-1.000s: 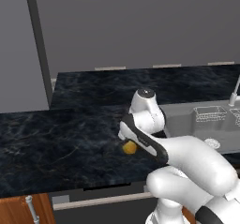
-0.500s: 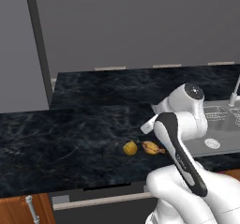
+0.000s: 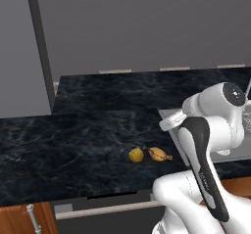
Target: Open the fridge, remove the orange, squash, and chicken drumstick, and place them on any counter.
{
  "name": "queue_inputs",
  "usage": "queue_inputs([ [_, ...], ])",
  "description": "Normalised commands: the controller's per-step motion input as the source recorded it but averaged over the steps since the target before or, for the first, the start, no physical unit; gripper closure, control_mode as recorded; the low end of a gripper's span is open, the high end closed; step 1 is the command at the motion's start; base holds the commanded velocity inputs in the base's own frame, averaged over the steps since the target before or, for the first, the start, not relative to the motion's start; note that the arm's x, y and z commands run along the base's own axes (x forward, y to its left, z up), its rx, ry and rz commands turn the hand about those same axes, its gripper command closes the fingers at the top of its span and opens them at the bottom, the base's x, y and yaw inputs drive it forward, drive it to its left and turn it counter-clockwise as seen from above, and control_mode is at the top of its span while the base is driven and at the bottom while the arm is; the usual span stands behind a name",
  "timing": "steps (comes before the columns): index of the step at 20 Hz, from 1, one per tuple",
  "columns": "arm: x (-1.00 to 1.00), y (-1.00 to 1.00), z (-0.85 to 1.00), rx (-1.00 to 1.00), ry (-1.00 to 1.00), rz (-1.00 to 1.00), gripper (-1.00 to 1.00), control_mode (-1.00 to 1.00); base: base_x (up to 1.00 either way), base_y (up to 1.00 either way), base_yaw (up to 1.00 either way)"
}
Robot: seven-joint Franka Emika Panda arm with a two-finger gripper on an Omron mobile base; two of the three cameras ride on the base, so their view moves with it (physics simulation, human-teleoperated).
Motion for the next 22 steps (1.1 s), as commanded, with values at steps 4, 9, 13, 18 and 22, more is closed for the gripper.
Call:
queue_inputs([
  [4,-0.20,-0.04,0.33,0.00,-0.02,-0.10,1.00,-1.00,0.00,0.00,0.00],
  [9,-0.38,-0.09,0.14,0.00,0.00,-0.13,1.00,-1.00,0.00,0.00,0.00],
  [13,-0.48,-0.05,0.03,0.00,0.00,-0.14,-1.00,-1.00,0.00,0.00,0.00],
  [18,-0.44,-0.17,0.12,0.00,0.01,-0.15,-1.00,-1.00,0.00,0.00,0.00],
  [22,-0.14,-0.21,0.13,0.00,0.00,-0.03,-1.00,-1.00,0.00,0.00,0.00],
])
